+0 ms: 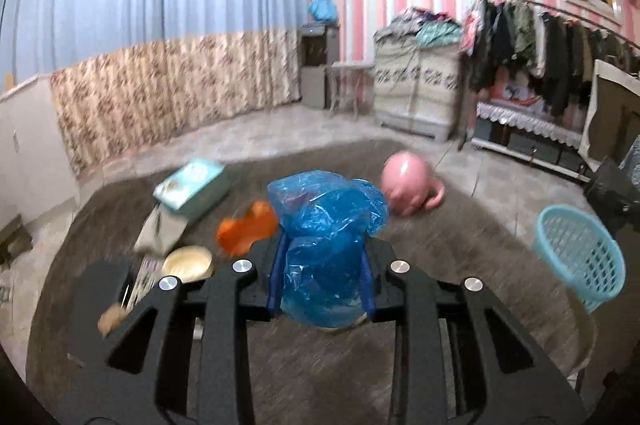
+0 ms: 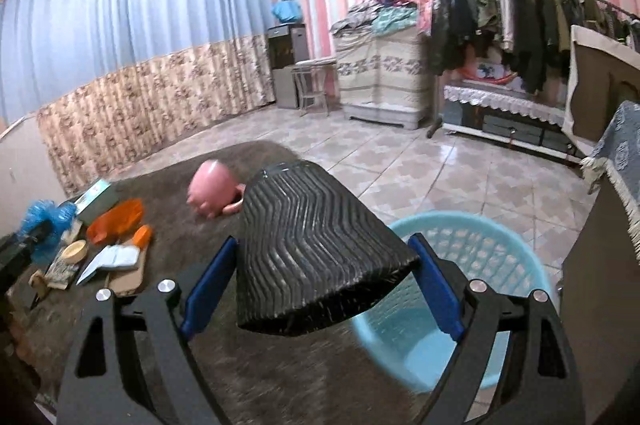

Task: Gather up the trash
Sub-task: 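Carry the black shoe and blue bag over the blue basket with both grippers, then open the left gripper to drop the bag while the right gripper drops the shoe, then grasp the brown cloth with the left gripper, then grasp the white booklet with the right gripper while the left gripper holds the cloth, then carry the cloth and booklet over the blue basket with both grippers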

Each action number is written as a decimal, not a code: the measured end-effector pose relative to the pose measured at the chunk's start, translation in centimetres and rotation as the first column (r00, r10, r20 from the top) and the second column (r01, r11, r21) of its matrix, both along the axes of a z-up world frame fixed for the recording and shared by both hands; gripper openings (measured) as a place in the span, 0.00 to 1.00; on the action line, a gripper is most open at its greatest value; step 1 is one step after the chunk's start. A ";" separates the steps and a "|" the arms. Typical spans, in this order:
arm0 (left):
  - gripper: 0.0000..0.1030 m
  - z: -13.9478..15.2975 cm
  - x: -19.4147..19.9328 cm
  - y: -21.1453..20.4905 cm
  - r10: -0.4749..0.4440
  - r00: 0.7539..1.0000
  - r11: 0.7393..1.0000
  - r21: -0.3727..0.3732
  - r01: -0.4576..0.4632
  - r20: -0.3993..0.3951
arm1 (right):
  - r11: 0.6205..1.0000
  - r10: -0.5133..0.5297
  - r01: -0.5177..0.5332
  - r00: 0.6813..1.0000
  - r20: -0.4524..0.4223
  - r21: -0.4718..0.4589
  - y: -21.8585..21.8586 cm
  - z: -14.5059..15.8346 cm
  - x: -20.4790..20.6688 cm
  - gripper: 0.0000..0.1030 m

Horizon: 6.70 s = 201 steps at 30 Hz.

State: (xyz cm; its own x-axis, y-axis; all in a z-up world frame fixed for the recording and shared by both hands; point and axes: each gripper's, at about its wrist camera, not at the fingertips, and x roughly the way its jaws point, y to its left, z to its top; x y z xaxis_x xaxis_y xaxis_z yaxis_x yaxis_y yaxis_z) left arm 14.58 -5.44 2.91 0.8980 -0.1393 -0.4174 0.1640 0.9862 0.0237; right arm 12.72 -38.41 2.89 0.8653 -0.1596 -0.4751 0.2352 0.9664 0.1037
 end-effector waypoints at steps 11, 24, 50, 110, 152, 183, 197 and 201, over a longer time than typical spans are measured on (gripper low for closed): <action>0.28 1.0 2.3 -6.4 -0.097 0.995 0.995 -0.034 0.097 0.000 | 0.984 -0.178 0.178 0.984 -0.029 -0.014 -6.2 -3.1 -1.5 0.83; 0.29 -0.4 3.0 -21.4 -0.326 0.945 0.944 -0.062 0.325 -0.006 | 0.941 -0.338 0.338 0.940 -0.043 -0.011 -13.8 -3.9 -3.6 0.83; 0.85 -7.4 5.2 -33.1 -0.441 0.891 0.895 0.024 0.446 -0.109 | 0.906 -0.408 0.420 0.900 -0.152 0.058 -17.1 -7.0 -3.2 0.83; 0.95 -2.9 -0.2 11.4 0.318 0.948 0.948 -0.008 -0.318 -0.013 | 0.986 0.105 -0.117 0.989 -0.101 -0.118 8.4 -4.4 5.6 0.96; 0.45 -10.9 1.7 18.6 0.310 0.915 0.943 -0.037 -0.330 -0.257 | 0.910 0.362 -0.398 0.899 -0.247 -0.112 22.1 -8.7 10.1 0.96; 0.45 -5.2 -0.2 19.6 0.345 0.933 0.935 -0.043 -0.351 -0.107 | 0.844 0.520 -0.532 0.844 -0.132 -0.076 23.3 -4.1 10.5 0.07; 0.45 -2.0 0.4 7.6 0.140 0.989 0.987 -0.073 -0.144 -0.050 | 0.982 0.166 -0.174 0.980 -0.109 -0.074 6.9 -2.1 2.2 0.08; 0.45 -1.5 1.3 3.7 0.081 0.996 0.994 -0.075 -0.084 -0.046 | 0.997 0.019 -0.028 0.994 -0.106 -0.079 0.9 -2.5 0.1 0.08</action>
